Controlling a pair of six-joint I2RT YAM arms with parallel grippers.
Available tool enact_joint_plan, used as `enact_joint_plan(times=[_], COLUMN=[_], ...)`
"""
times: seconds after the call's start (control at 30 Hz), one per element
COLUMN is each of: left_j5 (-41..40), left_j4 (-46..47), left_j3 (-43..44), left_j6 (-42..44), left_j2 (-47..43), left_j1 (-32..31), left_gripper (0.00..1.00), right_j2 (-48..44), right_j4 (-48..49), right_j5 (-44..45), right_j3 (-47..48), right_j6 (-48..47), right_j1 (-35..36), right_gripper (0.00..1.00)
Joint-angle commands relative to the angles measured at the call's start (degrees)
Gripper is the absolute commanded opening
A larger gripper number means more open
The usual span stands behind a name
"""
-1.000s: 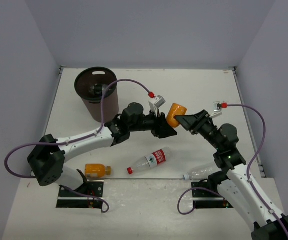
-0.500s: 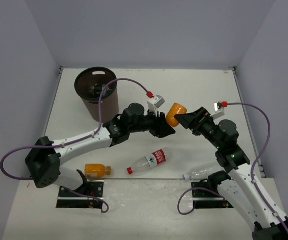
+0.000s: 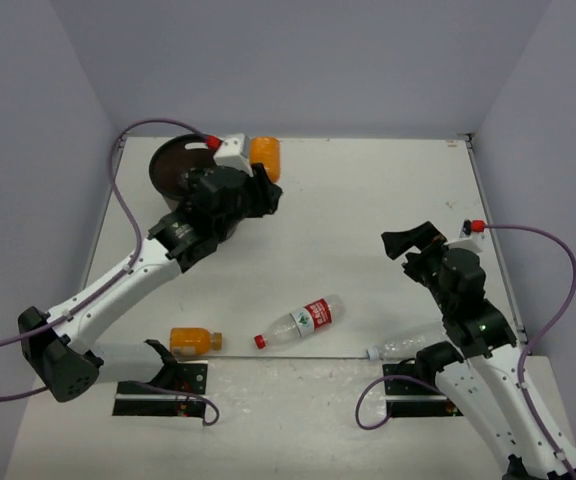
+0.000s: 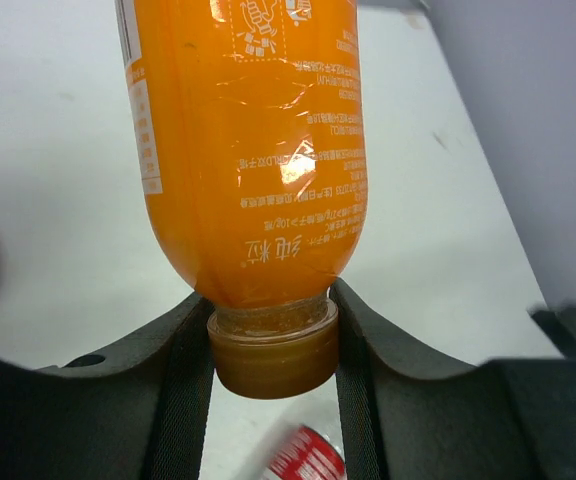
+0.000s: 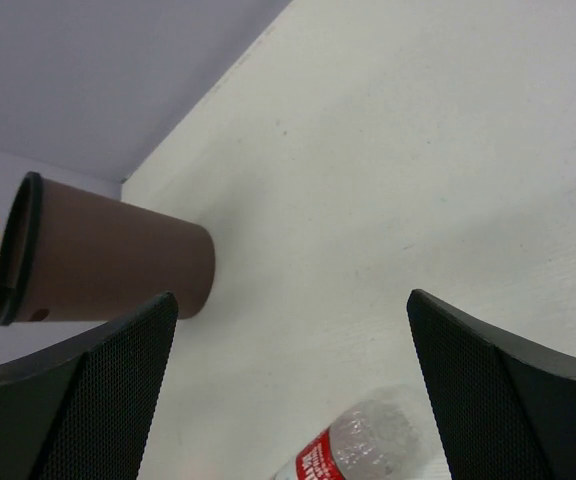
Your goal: Put the plastic bottles in the bin
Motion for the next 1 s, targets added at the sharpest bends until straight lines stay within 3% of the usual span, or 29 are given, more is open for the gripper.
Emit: enact_joint_plan(times=[0.0, 0.1, 0.23, 0.4, 0.47, 0.7, 0.9, 0.97], left_j5=[-10.8, -12.9, -10.2, -9.5, -8.7, -5.3, 6.7, 14.6], left_j4=[-12.3, -19.3, -19.6, -20.0, -18.9, -18.2, -10.7, -6.3], left_j3=[6.2, 10.9, 12.0, 11.5, 11.0, 12.1, 7.7, 3.8], left_j6=[-5.3, -7.6, -7.1, -7.2, -6.2, -2.8, 5.4, 8.5], left_j2=[-1.5, 1.6, 3.5, 4.0, 3.2, 1.6, -3.8, -7.3], left_j1=[12.4, 18.6, 22.3, 23.7, 23.8, 23.8, 23.7, 23.7], left_gripper=[0.0, 0.0, 0.01, 0.66, 0.97, 1.0, 1.0, 1.0], right_j2=[4.4, 5.8, 5.9, 5.2, 5.1, 5.1, 5.4, 5.5], right_j4=[-2.8, -1.9, -1.5, -2.2, -2.4, -4.7, -8.3, -8.2], right_j5=[1.2, 0.4, -1.0, -1.5, -2.1, -6.9, -13.8, -19.4], right_j3=[1.8, 1.7, 1.1, 0.8, 0.9, 2.1, 0.6, -1.2], right_j6=[-2.8, -4.4, -4.9, -6.6, -7.1, -8.3, -7.6, -7.1], right_j1=[0.1, 0.1, 0.1, 0.1, 0.1, 0.1, 0.1, 0.1], right_gripper=[0.99, 0.99, 0.99, 0.99, 0.99, 0.99, 0.99, 0.99])
